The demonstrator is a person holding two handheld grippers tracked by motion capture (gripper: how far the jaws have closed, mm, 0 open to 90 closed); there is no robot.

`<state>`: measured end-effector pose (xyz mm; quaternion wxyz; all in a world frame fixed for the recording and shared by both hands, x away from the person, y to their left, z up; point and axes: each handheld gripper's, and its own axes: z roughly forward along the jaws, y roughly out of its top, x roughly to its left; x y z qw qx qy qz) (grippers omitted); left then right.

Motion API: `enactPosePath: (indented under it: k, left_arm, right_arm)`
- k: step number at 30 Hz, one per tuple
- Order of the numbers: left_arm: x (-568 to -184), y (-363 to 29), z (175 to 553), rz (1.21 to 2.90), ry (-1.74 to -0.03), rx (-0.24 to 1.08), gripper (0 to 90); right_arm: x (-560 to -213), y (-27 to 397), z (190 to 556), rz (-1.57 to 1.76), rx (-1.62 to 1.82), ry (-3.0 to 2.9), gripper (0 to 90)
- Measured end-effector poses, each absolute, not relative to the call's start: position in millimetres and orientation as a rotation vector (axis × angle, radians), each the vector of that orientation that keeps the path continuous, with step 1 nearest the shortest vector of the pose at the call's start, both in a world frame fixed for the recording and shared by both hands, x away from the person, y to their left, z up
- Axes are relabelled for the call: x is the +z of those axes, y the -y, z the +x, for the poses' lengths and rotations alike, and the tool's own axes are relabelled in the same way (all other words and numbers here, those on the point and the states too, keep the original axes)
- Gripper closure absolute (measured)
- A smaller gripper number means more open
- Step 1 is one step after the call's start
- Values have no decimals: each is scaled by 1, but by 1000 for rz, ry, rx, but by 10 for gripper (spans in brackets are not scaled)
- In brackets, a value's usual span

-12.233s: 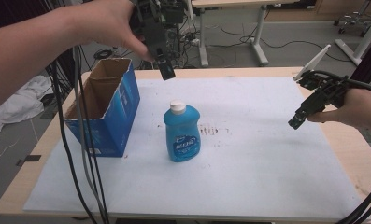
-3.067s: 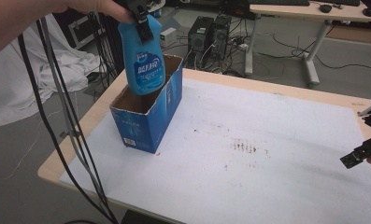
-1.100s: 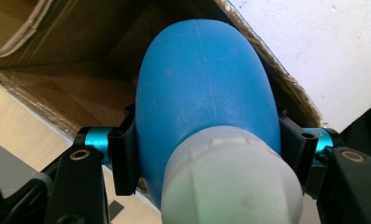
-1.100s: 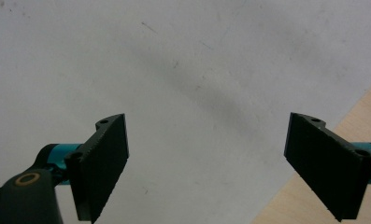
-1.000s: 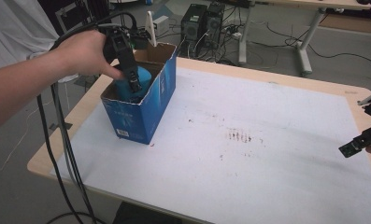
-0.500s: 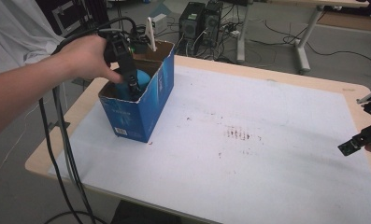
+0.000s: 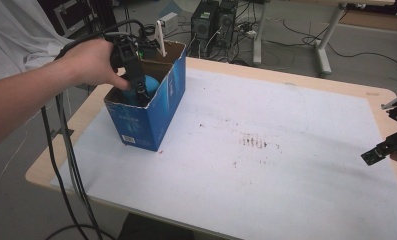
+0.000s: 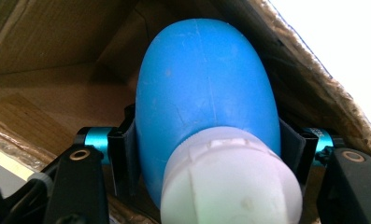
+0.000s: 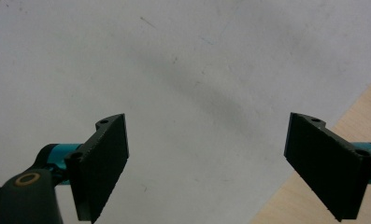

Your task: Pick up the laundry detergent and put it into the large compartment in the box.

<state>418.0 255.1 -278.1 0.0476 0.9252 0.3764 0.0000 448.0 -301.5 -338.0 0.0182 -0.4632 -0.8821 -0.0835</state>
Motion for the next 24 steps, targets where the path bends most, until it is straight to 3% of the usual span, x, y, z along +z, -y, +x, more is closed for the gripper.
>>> enactPosePath:
  k: [24]
  left_arm:
    - [-281, -259, 424, 2808, -1136, -29, 352]
  right_arm:
    - [-341, 305, 447, -1445, -265, 2730, 130]
